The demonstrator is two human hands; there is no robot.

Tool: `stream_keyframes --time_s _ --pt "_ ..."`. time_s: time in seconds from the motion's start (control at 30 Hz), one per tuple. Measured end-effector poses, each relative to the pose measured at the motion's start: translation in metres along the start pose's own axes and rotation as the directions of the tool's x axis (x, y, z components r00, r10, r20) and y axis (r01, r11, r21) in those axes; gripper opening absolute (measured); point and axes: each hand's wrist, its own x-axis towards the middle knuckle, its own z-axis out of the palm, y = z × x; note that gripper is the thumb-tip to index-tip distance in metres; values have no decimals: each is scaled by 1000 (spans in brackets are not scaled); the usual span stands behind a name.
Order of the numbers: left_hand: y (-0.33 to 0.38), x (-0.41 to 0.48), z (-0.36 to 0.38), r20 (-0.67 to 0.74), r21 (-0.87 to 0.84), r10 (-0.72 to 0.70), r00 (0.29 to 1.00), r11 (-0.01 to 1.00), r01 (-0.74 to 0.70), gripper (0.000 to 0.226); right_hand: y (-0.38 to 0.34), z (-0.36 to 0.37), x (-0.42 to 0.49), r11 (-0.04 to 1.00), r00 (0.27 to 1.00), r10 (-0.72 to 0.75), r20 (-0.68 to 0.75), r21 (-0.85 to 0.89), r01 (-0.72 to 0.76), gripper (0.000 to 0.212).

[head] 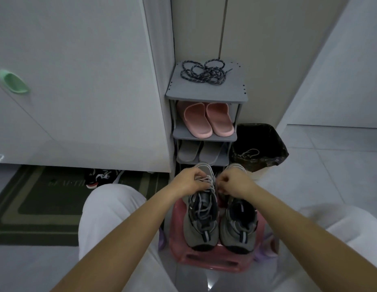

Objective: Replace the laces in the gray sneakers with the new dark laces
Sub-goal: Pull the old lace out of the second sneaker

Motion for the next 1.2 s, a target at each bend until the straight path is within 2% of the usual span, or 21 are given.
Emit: stream_keyframes --time_s 0.13,0.27,0.47,0.7,0.87,0.93,1.0,1.03,1.2 --pt "-14 -5 5 12 63 -1 1000 998 0 48 -4 16 -2 996 997 80 -1 -34 -80 27" --pt "-25 -8 7 28 -22 31 999 999 -30 47 -2 17 0 994 994 110 -25 -5 -111 36" --pt "-36 -10 10 48 -120 38 998 992 -32 51 -2 23 2 998 999 44 -27 -51 -46 18" --pt "-39 -10 13 18 -131 57 998 990 -55 46 14 27 5 987 997 39 -69 157 -28 23" --pt "-38 -11 12 16 -167 59 998 984 -56 46 20 31 8 988 994 7 -111 156 10 19" --pt "-38 -11 13 18 -176 59 998 983 -55 45 22 36 10 958 992 61 -106 287 -29 22" --pt "-39 -12 15 11 -175 66 998 982 -63 45 26 37 10 883 995 92 -50 467 -58 23" --pt "-39 -13 16 7 -168 70 998 983 -68 45 26 37 9 868 996 83 -36 493 -54 22" --pt "-39 -14 14 -3 -187 79 997 979 -78 44 28 36 8 968 996 -12 -93 247 35 25"
